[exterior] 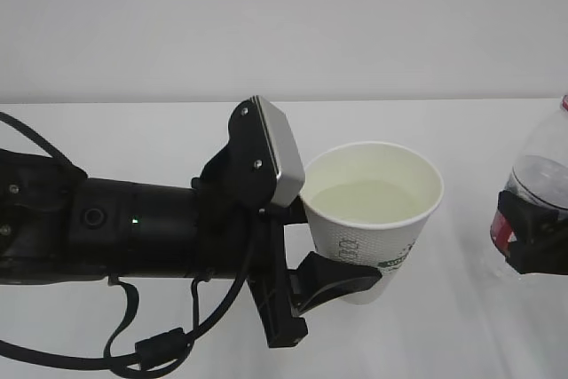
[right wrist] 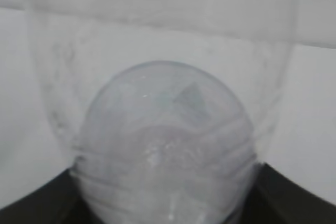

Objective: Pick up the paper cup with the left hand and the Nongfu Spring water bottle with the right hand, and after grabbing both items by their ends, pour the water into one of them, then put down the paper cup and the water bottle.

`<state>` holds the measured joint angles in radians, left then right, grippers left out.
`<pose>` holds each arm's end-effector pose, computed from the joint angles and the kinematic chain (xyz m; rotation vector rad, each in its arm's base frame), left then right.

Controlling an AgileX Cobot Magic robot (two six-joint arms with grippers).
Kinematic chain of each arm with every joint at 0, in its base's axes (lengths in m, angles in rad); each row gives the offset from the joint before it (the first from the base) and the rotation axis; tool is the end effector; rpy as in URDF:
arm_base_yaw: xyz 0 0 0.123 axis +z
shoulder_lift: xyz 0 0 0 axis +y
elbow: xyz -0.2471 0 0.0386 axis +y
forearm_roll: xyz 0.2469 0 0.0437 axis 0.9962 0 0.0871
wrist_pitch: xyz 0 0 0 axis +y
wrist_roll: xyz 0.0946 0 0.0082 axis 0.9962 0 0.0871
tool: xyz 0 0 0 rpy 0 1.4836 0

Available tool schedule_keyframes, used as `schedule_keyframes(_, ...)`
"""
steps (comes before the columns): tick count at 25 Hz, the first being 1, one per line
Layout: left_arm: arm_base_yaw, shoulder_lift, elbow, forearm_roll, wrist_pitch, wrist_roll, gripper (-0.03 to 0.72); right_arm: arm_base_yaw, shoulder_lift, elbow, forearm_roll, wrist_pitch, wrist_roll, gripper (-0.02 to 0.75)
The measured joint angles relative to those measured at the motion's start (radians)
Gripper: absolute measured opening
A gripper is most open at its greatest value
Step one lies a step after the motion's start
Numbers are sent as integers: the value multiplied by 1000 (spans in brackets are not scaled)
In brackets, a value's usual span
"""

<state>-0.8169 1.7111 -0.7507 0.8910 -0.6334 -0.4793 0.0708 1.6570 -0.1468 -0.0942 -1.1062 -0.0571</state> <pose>0.1915 -0.2678 0.1490 1.3431 1.5495 -0.8035 0.2071 0.0227 0.0924 -0.2178 1.8761 0.0600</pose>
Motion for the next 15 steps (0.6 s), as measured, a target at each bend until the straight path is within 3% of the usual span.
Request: schedule_keyframes(15, 0, 0, 0, -2, 0, 0, 492, 0, 0, -203, 15, 14, -11, 440)
